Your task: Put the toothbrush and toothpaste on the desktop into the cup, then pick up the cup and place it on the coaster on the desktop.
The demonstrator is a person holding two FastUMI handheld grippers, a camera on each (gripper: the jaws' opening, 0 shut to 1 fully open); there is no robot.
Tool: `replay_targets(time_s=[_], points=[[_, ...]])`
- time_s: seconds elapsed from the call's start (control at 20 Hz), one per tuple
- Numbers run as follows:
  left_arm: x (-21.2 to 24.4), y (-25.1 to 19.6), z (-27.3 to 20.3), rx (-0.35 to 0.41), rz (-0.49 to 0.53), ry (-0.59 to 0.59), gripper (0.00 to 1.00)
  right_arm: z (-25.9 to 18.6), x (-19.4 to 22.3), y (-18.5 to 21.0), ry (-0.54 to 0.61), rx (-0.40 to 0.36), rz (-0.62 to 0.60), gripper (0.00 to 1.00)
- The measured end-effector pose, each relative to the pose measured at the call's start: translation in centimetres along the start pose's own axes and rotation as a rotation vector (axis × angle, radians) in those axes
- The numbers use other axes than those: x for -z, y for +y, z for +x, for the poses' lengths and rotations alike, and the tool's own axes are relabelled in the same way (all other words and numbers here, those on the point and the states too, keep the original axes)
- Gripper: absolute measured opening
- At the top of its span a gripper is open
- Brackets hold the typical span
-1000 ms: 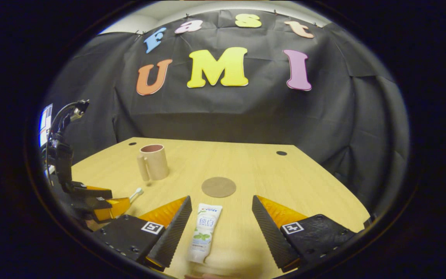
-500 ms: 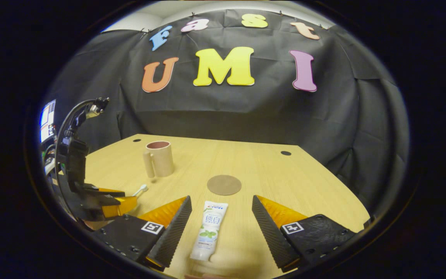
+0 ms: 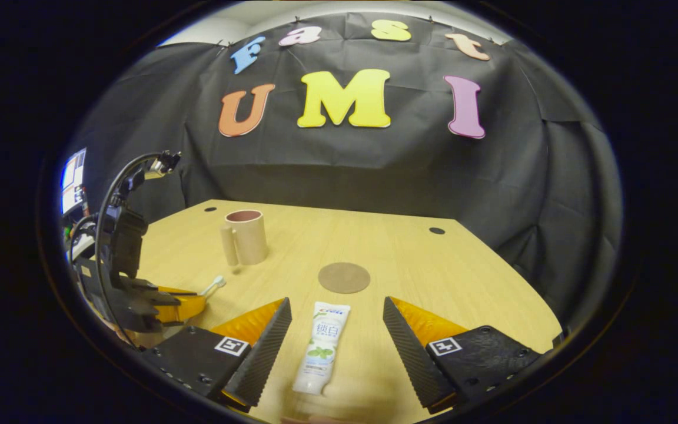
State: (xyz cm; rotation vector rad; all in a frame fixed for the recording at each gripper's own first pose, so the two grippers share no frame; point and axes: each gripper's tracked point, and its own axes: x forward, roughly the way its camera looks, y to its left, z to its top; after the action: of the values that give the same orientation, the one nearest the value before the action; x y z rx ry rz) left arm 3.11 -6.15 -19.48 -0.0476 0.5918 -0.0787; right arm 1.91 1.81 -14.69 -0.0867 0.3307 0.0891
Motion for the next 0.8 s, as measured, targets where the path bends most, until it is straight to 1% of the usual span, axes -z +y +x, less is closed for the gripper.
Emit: replay_targets(time_s=[0.15,0.25,0.4,0.6,0.8], points=[[0.0,0.0,-0.2,0.014,-0.01,-0.01,0.12,0.1,0.3,0.1,0.015,0.001,-0.011,0.96],[-0.5,0.1,-0.7,0.022,-0.02,-0.042,0.12,0.1,0.6,0.3,0.026,-0.004,-0.011,0.95],[-2.3,0.8,-2.0,0.005,-0.009,-0.129,0.12,0.5,1.3,0.3,0.044,0.0,-0.01,0.95],[-5.0,1.0,-4.9,-0.016,0.015,-0.254,0.11,1.0,2.7,0.9,0.087,-0.003,-0.002,0.95],[-8.5,1.6,-8.4,-0.051,0.043,-0.411,0.11,1.6,4.7,1.5,0.155,-0.01,-0.035,0.95]])
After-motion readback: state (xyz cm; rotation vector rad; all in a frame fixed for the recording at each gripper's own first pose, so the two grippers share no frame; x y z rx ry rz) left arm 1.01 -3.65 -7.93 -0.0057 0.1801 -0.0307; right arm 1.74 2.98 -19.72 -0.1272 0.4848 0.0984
